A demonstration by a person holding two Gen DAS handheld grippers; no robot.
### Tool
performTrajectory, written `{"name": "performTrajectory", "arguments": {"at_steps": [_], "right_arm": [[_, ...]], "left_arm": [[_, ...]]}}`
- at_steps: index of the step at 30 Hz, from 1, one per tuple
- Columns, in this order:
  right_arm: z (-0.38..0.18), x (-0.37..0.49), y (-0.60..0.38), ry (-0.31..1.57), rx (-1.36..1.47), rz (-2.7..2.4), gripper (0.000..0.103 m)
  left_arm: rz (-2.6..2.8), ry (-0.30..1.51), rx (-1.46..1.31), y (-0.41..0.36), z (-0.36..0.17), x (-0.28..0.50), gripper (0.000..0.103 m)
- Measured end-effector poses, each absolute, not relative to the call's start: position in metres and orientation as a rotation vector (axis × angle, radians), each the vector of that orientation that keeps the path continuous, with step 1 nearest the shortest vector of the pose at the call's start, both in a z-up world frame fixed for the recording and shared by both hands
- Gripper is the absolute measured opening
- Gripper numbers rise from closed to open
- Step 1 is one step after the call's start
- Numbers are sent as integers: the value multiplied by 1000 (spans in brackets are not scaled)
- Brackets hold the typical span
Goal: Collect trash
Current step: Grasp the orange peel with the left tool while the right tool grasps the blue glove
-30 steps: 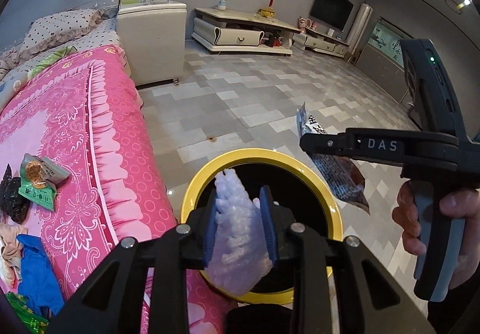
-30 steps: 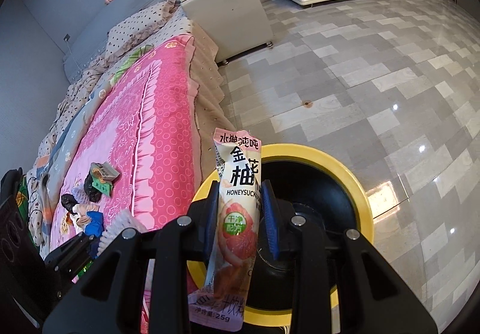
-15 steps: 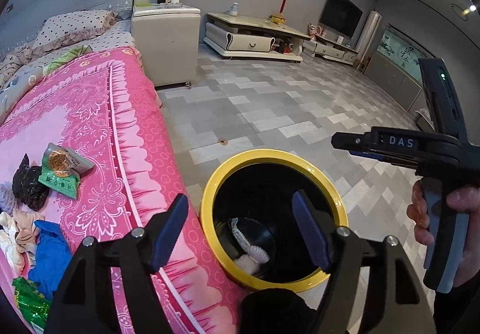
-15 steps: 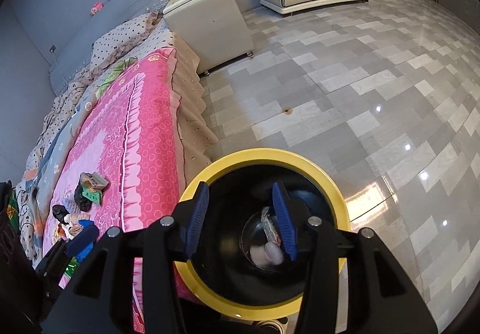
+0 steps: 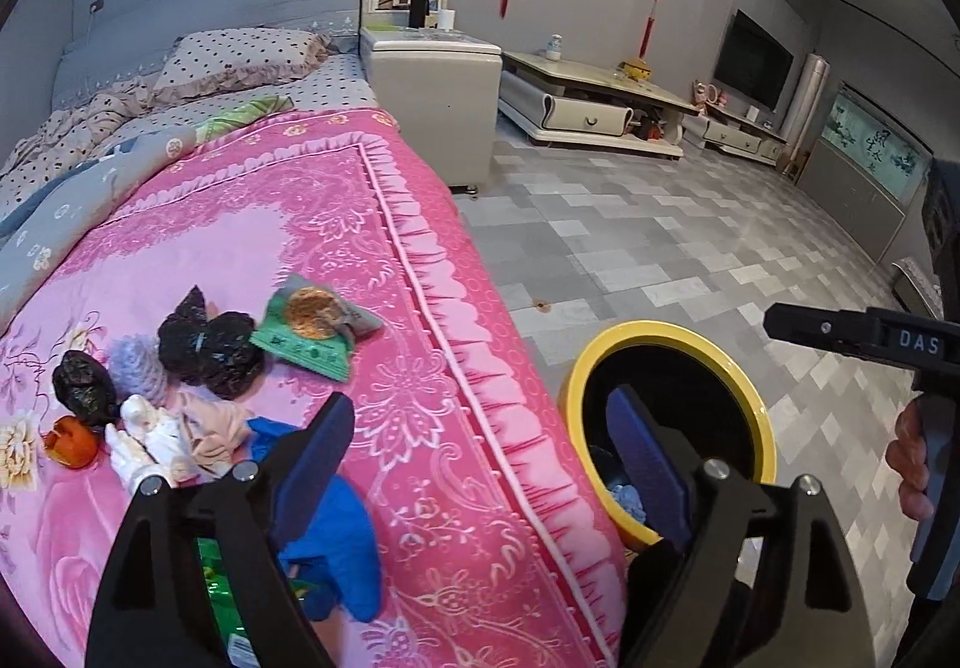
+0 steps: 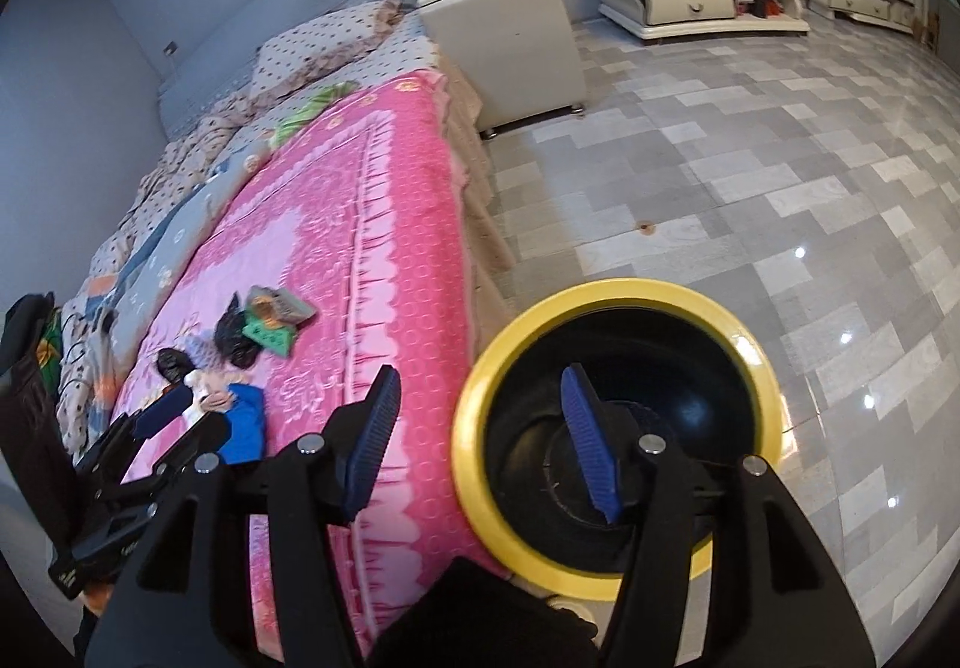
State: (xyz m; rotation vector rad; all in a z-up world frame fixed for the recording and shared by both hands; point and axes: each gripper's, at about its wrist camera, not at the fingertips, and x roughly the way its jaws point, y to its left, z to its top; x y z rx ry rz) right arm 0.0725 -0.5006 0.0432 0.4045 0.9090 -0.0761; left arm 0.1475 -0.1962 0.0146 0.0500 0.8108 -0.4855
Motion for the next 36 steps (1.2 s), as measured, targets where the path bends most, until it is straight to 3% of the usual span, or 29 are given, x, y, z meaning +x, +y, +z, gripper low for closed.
{"name": "performTrajectory", "arguments": {"at_steps": [16, 36], "right_arm": [[57, 106, -371, 971, 272, 147, 57], [-24, 180, -268, 1196, 160, 263, 56]], "left_arm": [[-237, 801, 14, -57, 13, 174, 83], [-54, 931, 17, 71, -54, 235, 83]]}}
